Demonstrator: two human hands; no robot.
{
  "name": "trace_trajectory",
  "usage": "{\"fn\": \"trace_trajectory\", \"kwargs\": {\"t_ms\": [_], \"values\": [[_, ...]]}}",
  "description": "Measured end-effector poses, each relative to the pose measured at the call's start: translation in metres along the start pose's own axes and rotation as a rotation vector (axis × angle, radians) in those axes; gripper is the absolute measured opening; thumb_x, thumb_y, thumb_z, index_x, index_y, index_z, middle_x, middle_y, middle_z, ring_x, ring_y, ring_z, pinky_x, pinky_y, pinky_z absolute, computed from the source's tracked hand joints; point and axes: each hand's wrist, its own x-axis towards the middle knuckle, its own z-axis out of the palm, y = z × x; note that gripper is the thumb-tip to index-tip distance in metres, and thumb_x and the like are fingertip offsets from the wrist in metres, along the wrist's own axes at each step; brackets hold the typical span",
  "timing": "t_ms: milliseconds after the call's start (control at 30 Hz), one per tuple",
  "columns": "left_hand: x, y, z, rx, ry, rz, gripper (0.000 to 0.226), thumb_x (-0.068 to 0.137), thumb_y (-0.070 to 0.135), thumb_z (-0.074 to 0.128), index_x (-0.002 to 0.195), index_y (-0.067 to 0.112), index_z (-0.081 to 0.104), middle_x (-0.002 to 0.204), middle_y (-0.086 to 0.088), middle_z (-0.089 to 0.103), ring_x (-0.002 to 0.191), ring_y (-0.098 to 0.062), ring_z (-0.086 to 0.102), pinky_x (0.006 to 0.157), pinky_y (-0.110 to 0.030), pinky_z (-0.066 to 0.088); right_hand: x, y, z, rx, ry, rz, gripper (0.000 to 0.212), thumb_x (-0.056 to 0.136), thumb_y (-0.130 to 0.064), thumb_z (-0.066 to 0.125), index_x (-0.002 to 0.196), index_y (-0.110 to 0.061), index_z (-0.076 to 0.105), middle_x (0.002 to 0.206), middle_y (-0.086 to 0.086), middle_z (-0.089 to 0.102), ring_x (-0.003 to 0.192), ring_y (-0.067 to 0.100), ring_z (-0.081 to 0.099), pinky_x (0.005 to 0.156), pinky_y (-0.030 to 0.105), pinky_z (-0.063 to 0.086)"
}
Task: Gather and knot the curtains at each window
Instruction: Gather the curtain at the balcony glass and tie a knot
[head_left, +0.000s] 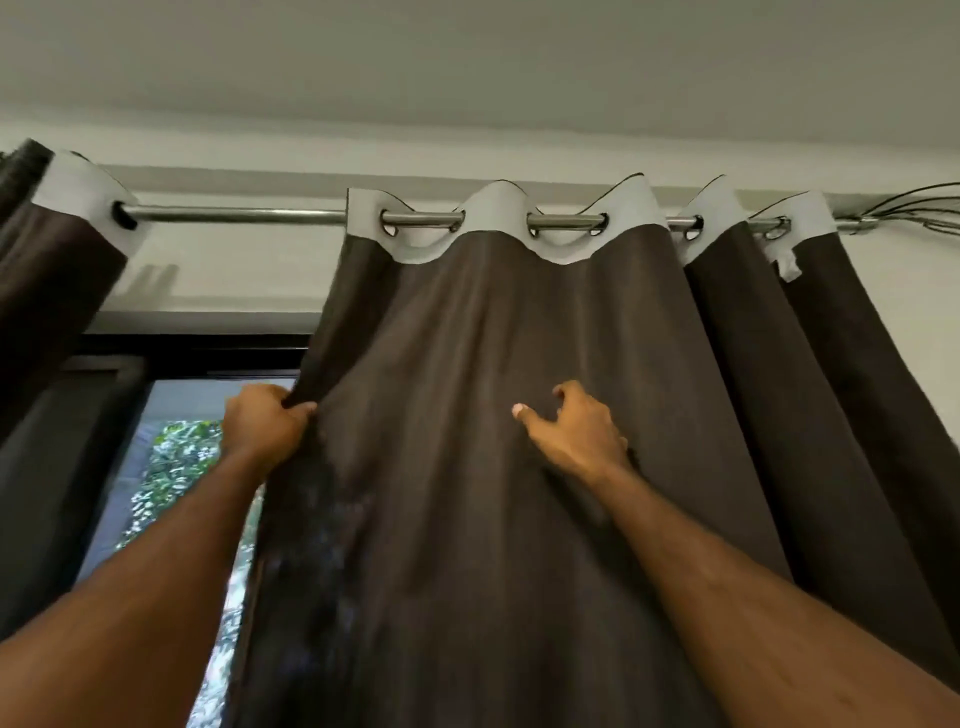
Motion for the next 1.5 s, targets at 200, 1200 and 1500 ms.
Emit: {"fn": "trace_trajectory", "kwargs": {"t_ms": [200,1200,1500], "values": [[-0.018,0.037,0.003,-0.254,0.065,0.240,0.025,0.087,0.037,0.076,0.082,0.012,0.077,0.069,-0.001,0.072,0.069,-0.016,0.069,0.070,-0.033,0.056,-0.005,-0.039,0.014,0.137,0.028,-0.031,0.084,0.077,-0.088,0.048,0.134,-0.025,0.053,0.127,-0.001,0.064,0.122,0.027,0.059,0.106,0.054,0.044],[-0.013,0.029,0.024,-0.265,-0.246,0.273,0.039,0.064,0.057,0.074,0.086,0.025,0.070,0.071,0.000,0.073,0.067,-0.022,0.072,0.068,-0.039,0.062,0.001,-0.103,0.050,0.422,-0.185,-0.247,0.031,0.090,0.004,0.057,0.108,-0.011,0.078,0.096,0.004,0.076,0.095,0.018,0.072,0.085,0.028,0.058],[-0.028,0.052,0.047,-0.231,-0.175,0.268,0.020,0.078,0.016,0.065,0.060,0.008,0.062,0.058,-0.010,0.060,0.059,-0.028,0.060,0.063,-0.040,0.057,0.038,0.020,-0.045,-0.125,0.167,0.238,0.091,0.070,-0.058,0.084,0.142,-0.018,0.047,0.141,0.009,0.054,0.134,0.035,0.049,0.111,0.054,0.037]]}}
